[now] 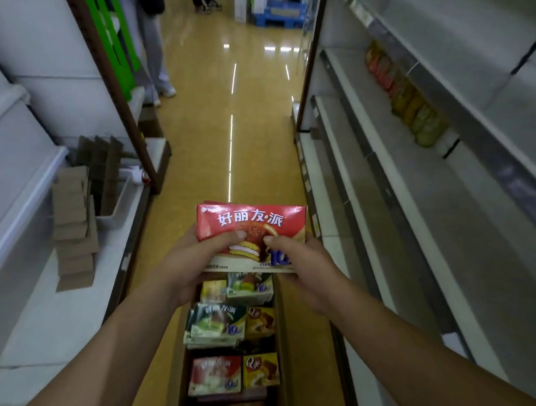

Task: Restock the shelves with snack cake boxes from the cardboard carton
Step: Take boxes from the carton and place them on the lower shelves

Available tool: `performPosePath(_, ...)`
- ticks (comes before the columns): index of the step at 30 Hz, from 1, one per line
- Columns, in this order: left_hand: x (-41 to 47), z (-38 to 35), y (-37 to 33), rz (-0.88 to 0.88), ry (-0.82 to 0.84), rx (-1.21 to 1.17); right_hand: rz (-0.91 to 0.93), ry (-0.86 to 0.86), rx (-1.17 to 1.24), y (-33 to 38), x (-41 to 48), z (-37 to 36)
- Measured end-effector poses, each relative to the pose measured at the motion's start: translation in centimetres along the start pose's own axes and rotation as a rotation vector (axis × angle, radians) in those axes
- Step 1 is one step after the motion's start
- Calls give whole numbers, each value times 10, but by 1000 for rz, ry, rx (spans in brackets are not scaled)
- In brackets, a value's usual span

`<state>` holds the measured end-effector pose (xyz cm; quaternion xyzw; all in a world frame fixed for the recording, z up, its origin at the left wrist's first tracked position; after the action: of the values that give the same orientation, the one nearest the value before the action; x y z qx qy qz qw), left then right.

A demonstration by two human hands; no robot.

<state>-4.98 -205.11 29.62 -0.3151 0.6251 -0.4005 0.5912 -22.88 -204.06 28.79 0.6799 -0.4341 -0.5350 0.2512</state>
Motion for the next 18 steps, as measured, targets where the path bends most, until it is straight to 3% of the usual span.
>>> performPosePath(13, -31, -50, -150, -220, -23, 46, 211, 18, -88, 151, -40, 3)
performPosePath(18, -44, -62, -198, -288, 40, 49, 287, -22, -94, 199, -64, 7)
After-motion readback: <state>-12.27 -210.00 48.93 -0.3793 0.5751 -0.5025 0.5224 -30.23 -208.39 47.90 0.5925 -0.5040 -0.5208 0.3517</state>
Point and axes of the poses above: each hand's wrist, its own x-axis towards the middle knuckle, its own z-axis out of the back of the hand, y = z × x, the point moved 9 cm from there along x, towards the middle knuckle, and after that the axes turned 11 degrees about x, right-handed, at the moved point
